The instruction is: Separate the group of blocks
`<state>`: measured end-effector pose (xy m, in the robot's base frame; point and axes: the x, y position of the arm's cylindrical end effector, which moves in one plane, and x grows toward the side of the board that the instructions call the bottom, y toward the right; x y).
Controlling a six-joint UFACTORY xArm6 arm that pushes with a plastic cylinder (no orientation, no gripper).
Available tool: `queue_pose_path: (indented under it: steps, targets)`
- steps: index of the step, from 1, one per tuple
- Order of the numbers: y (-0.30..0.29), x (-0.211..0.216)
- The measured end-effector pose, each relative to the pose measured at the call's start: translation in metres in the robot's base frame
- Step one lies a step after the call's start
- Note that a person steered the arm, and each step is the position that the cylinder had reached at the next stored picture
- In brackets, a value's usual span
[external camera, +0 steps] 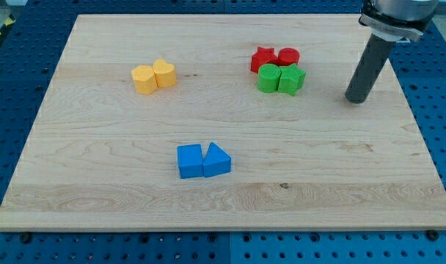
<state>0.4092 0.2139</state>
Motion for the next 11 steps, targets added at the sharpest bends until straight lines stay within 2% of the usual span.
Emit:
queue_pose_path:
  steps: [1, 2, 3, 6, 11]
  targets:
    - [-0.002, -0.024]
    - [-0.044, -0.046]
    - [-0.087, -0.047]
    - [-0.128, -0.056]
    - [-0.128, -0.011]
